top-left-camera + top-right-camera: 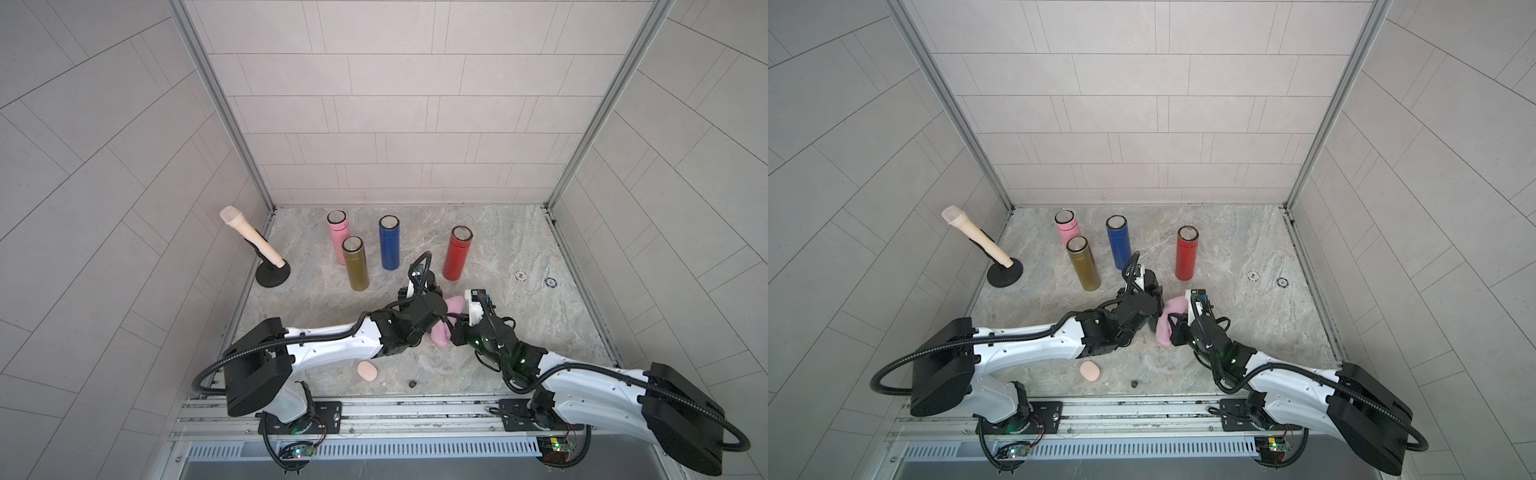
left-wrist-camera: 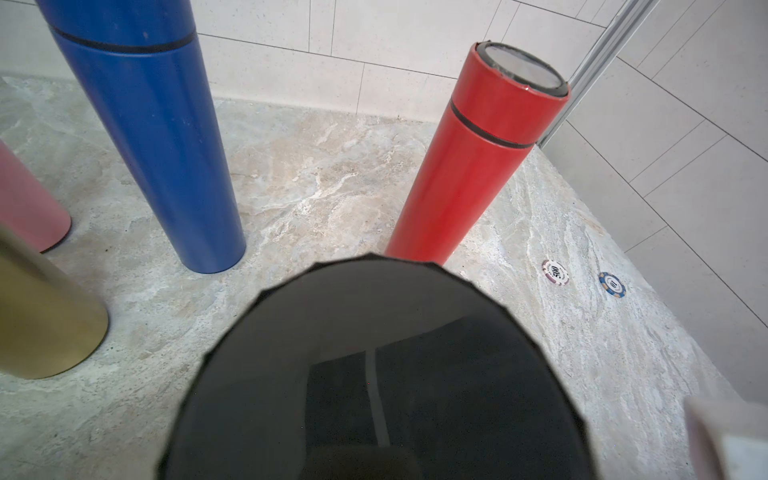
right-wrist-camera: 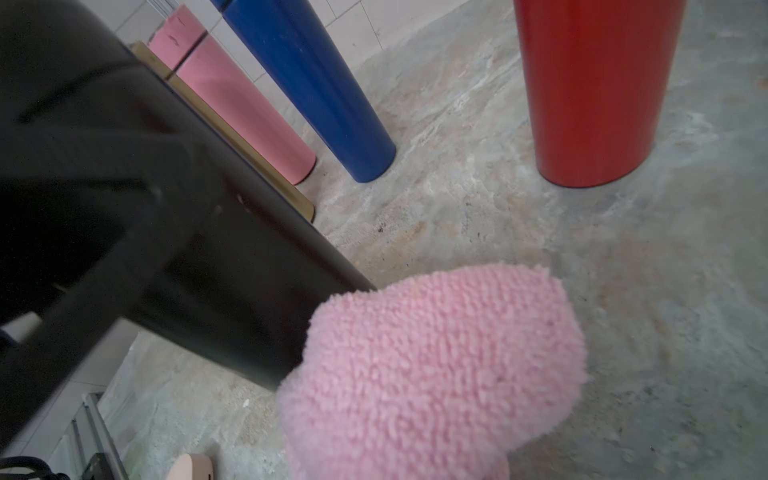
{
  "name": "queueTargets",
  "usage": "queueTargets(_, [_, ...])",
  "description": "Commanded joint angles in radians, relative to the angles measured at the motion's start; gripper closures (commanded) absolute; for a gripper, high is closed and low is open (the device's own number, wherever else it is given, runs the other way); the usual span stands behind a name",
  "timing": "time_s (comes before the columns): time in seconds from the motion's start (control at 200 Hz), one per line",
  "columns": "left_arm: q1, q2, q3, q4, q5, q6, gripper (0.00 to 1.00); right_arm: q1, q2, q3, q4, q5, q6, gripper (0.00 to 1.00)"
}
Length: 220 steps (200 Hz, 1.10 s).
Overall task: Wipe the surface of the thermos
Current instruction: Wipe the dirt from the surface of the thermos.
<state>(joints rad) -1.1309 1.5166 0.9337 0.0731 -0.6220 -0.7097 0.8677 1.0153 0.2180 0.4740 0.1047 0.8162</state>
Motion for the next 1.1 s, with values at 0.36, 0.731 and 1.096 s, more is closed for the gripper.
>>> queueTargets(0.36, [-0.013, 0.0, 0.074, 0.003, 0.005, -0.01, 1.0, 0.082, -0.085, 0.052, -0.076, 0.076, -0.044, 1.0])
queueTargets(0.731, [0.07, -0.117, -0.09, 0.258, 0.438, 0.643, 1.0, -0.074, -0.658, 0.17, -0.771, 0.027, -0.037, 1.0])
queueTargets(1.096, [0.072, -0.101, -0.322, 0.688, 0.754, 0.849, 1.0, -0.562, -0.084, 0.463, -0.775, -0.781, -0.187, 1.0])
